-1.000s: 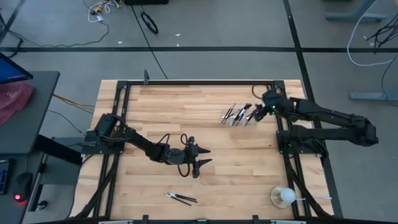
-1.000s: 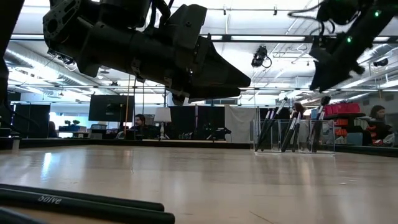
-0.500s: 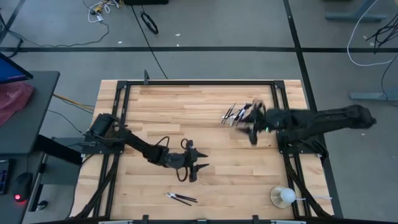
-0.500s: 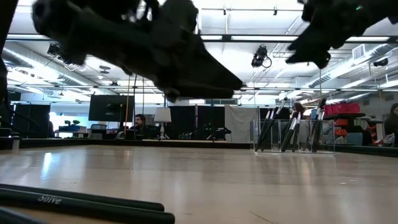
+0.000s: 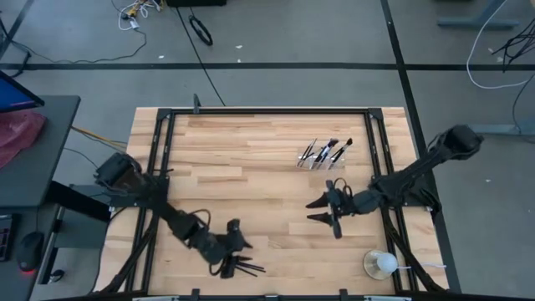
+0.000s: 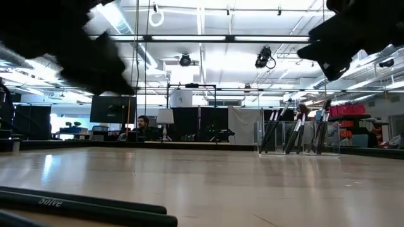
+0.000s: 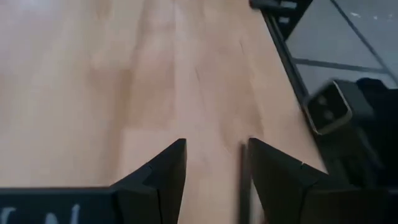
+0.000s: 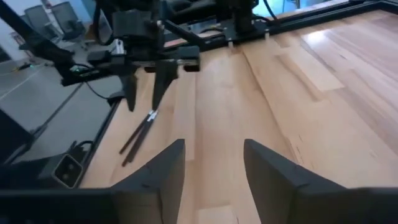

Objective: Put items in baskets/containers
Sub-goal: Put the black eyeshadow brush into the transparent organizer

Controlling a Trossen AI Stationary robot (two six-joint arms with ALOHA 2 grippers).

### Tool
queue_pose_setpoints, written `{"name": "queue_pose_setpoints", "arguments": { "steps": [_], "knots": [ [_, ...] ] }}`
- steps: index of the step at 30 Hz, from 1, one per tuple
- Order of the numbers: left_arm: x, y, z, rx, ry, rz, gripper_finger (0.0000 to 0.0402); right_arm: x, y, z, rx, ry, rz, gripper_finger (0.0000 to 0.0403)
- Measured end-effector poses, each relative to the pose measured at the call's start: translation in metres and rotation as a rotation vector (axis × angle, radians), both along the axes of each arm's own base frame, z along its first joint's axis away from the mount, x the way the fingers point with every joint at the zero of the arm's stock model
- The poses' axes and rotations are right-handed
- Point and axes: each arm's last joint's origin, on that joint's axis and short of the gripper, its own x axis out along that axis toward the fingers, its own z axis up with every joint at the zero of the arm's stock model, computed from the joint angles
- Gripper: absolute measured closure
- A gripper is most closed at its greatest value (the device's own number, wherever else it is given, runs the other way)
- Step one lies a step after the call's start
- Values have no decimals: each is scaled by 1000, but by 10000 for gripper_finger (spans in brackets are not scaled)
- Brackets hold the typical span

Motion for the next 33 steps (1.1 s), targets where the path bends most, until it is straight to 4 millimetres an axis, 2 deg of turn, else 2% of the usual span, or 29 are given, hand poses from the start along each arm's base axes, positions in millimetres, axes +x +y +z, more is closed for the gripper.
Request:
{"name": "queue_pose_setpoints", "arguments": {
  "steps": [4,8,11,18,29,33],
  "knots": [
    [-21,-19,-17,-27,93,45,223,8,6,-11,12,2,-14,239],
    [-39,-33,-32,35,113,88,223,15,9,-18,23,-15,-16,239],
    [-45,-39,-45,82,103,117,223,18,9,-20,27,-29,-22,239],
    [-45,-40,-62,121,86,184,223,24,0,-19,33,-50,-66,239],
    [-39,-31,-63,162,78,219,223,26,-5,-19,37,-52,-86,239],
    [-36,-29,-63,174,108,182,239,26,-5,-19,37,-52,-86,239]
  ]
}}
